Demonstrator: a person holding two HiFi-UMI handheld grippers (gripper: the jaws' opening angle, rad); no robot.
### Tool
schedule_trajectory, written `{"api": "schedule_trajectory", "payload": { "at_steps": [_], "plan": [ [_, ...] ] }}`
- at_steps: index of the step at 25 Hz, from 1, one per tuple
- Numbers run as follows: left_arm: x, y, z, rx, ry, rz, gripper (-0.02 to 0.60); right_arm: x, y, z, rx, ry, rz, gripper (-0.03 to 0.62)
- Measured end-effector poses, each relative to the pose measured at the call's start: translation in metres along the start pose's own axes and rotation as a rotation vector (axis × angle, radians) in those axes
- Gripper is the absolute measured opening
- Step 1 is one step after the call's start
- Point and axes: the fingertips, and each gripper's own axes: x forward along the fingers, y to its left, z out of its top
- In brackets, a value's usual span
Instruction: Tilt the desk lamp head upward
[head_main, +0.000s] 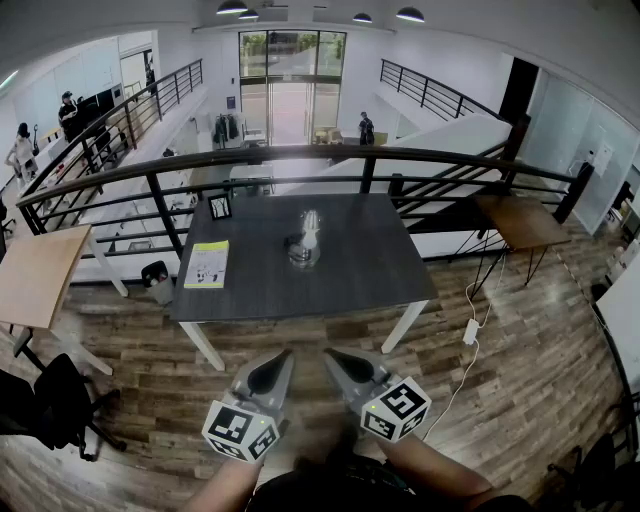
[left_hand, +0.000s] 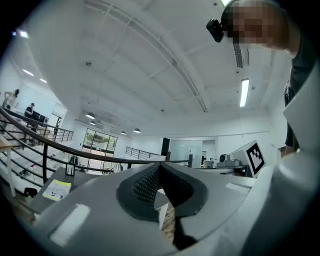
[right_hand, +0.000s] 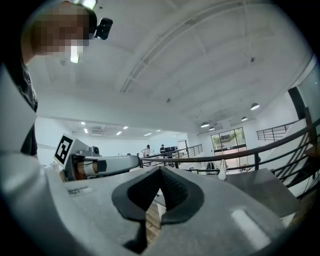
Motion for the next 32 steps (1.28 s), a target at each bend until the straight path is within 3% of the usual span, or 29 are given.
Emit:
{"api": "schedule_trajectory", "payload": {
  "at_steps": [15,26,32],
  "plan": [
    [0.032,0.005,-0.015,-0.02,0.035,-0.002,0.002,0.002,-0.031,0.002,0.024,-0.015,0.006,0.003],
    [0.127,0.017,-0.029,-0.017,0.042,0.02,0.002,0.014,-0.128,0.0,0.065,-0.017,0.03,0.003],
    [0.19,0.024,-0.023,-0.01,0.036,0.056,0.002,0.03,-0.182,0.017,0.067,0.005,0.104,0.003]
  ]
}}
